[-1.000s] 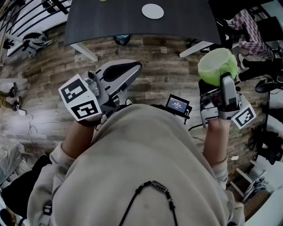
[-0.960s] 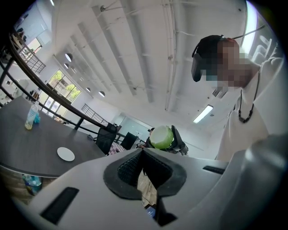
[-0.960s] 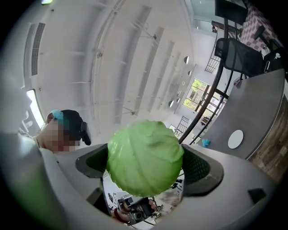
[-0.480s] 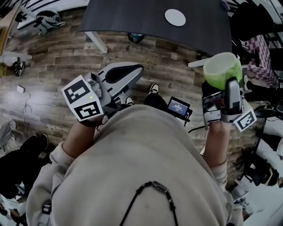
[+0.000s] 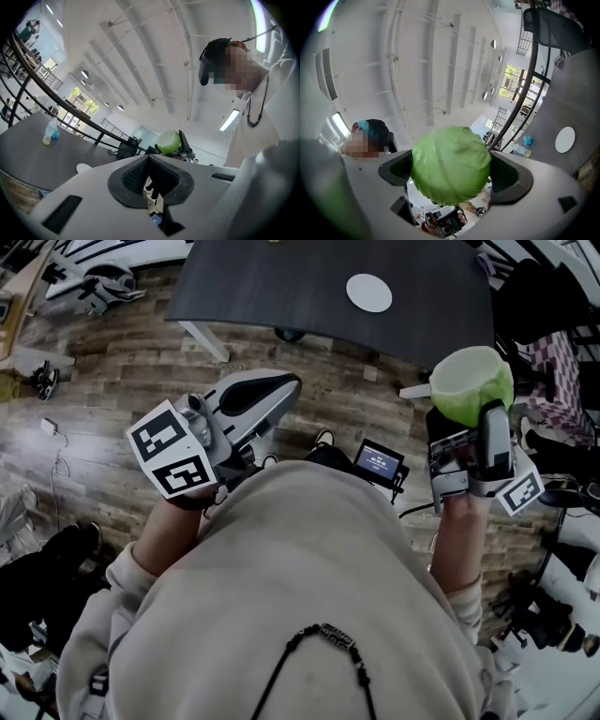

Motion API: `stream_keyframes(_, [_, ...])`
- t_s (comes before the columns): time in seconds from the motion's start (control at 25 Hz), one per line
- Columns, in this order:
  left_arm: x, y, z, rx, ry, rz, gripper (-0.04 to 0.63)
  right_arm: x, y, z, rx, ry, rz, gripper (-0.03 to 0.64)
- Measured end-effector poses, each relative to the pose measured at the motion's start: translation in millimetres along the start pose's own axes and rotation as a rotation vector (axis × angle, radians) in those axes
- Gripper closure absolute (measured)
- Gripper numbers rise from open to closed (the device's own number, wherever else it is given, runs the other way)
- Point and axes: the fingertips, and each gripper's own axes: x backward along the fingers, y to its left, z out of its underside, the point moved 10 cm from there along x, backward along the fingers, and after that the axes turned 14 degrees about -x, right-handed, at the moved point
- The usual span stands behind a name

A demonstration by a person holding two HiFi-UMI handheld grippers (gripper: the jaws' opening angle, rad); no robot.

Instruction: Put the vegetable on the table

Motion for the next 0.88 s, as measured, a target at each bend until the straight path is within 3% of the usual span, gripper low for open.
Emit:
stream_keyframes(0.44, [-99,1,-11,-0.015,0.02,-0.011,0.589,20,-31,-94,-0.023,0.0,-0.03,0.13])
stream_keyframes(0.88, [-183,-16,-5,-0.025,0.131,-0.012,0.589,73,-70,-149,-0.065,-0.025,0.002,0.13])
